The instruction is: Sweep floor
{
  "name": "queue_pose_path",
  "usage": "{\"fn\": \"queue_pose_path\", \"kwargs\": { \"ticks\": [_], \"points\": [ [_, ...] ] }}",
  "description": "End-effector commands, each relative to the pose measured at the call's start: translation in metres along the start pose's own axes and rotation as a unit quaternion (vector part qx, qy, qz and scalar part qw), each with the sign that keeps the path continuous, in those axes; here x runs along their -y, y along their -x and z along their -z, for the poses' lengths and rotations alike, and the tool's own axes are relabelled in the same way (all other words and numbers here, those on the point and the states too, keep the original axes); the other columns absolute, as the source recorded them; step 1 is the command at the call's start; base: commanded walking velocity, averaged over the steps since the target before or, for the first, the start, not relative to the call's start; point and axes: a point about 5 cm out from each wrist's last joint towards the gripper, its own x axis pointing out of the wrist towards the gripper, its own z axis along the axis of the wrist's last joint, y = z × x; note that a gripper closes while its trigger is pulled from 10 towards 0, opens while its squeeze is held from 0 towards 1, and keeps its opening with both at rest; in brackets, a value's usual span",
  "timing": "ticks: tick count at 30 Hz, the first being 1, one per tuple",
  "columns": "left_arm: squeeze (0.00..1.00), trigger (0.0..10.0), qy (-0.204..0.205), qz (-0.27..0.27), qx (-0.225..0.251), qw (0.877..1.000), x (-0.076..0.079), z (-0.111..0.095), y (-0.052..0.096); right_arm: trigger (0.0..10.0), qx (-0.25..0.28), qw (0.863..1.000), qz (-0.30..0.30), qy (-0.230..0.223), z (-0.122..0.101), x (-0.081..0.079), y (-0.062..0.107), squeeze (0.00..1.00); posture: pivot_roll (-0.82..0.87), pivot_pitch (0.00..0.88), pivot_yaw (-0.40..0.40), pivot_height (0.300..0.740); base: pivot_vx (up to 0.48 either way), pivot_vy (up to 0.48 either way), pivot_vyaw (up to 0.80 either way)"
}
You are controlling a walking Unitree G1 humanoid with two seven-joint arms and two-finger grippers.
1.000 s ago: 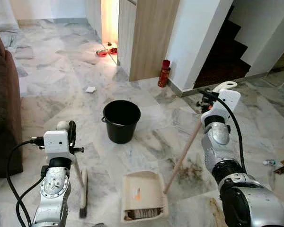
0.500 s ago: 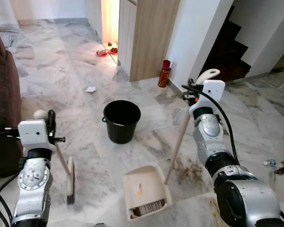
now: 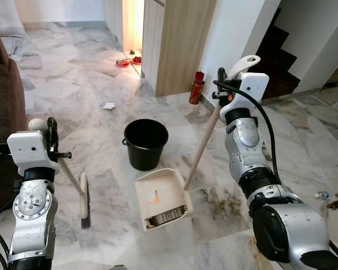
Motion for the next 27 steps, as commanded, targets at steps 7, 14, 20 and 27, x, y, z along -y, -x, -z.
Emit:
{"fn": "queue_pose_path", "kwargs": {
  "ticks": [7,14,20,27],
  "points": [
    [0.00,10.0,0.009,0.000,0.019,1.000,0.006,-0.010,0.000,10.0,0.080,0.996,0.016,-0.044,-0.031,0.004,-0.010,0.00,0.25,0.000,-0.159,0.740,0.232,0.000,0.00],
    [0.00,10.0,0.015,-0.002,0.019,1.000,0.012,-0.011,0.002,10.0,0.080,0.996,0.008,-0.042,-0.034,0.003,-0.012,0.00,0.25,0.000,-0.180,0.740,0.326,0.000,0.00],
    [0.00,10.0,0.020,-0.004,0.010,1.000,0.015,-0.008,0.008,10.0,0.080,0.996,0.000,-0.047,-0.036,0.001,-0.014,0.00,0.24,0.000,-0.192,0.740,0.333,0.000,0.00],
    [0.00,10.0,0.025,-0.007,0.005,1.000,0.018,-0.006,0.011,10.0,0.088,0.995,-0.018,-0.039,-0.040,-0.005,-0.015,0.00,0.24,0.000,-0.207,0.740,0.334,0.000,0.00]
  ]
}}
